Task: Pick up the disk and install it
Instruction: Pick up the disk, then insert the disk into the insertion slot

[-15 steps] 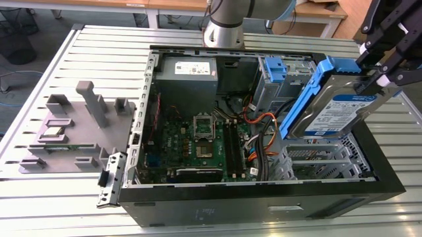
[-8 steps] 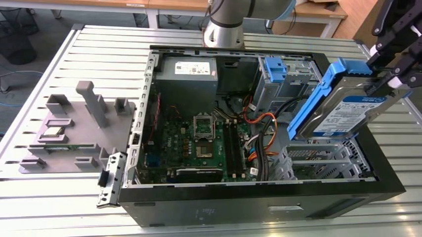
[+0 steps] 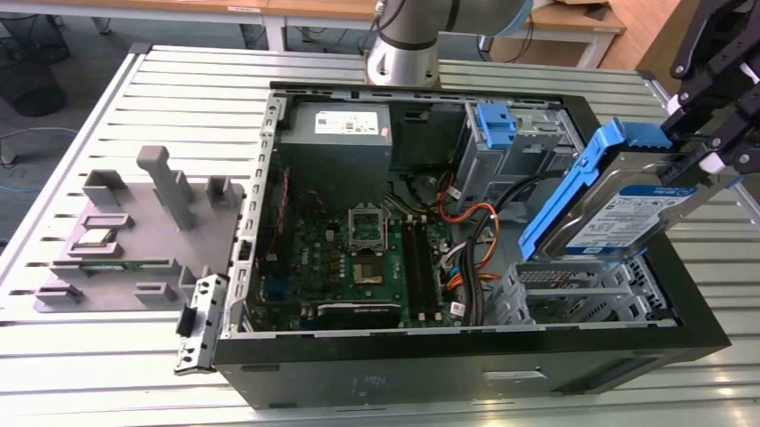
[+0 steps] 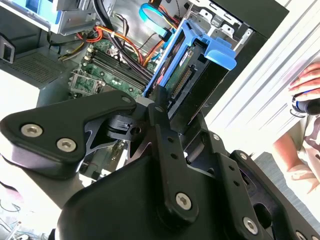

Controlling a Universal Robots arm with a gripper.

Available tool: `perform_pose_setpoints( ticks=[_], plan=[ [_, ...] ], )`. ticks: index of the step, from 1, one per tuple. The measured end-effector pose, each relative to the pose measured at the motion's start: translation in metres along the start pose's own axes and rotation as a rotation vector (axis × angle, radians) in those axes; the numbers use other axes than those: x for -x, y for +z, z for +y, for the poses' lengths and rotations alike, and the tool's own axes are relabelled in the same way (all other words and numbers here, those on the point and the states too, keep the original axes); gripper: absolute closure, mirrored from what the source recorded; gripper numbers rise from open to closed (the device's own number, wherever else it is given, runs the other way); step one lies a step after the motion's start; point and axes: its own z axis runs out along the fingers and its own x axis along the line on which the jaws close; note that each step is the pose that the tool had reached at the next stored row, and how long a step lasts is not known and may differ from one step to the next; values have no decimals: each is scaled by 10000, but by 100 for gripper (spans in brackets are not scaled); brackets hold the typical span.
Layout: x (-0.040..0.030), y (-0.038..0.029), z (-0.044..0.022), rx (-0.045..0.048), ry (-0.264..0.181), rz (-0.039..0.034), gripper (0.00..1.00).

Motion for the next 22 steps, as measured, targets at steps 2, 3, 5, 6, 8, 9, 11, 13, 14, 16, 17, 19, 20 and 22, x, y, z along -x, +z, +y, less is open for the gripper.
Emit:
perform_pose_setpoints(
  ticks=[2,3,5,6,8,9,11,13,14,16,17,19,20,22],
  plan=[
    [-11,24,-2,0,0,0,65],
    [-13,36,-4,0,0,1,65],
    [-17,60,-10,1,-1,2,65],
    [-19,74,-13,2,0,0,65],
    [-20,90,-22,6,0,0,65],
    [-21,95,-29,9,1,1,65],
    [-21,104,-42,16,1,6,65],
    [-23,113,-49,19,2,7,65],
    [-25,119,-53,20,2,6,65],
    [-30,133,-58,22,3,8,65],
    [-33,141,-60,22,3,7,65],
    [-38,146,-61,22,3,10,65],
    [-42,148,-62,22,2,9,65],
    [-56,153,-62,22,3,6,65]
  ],
)
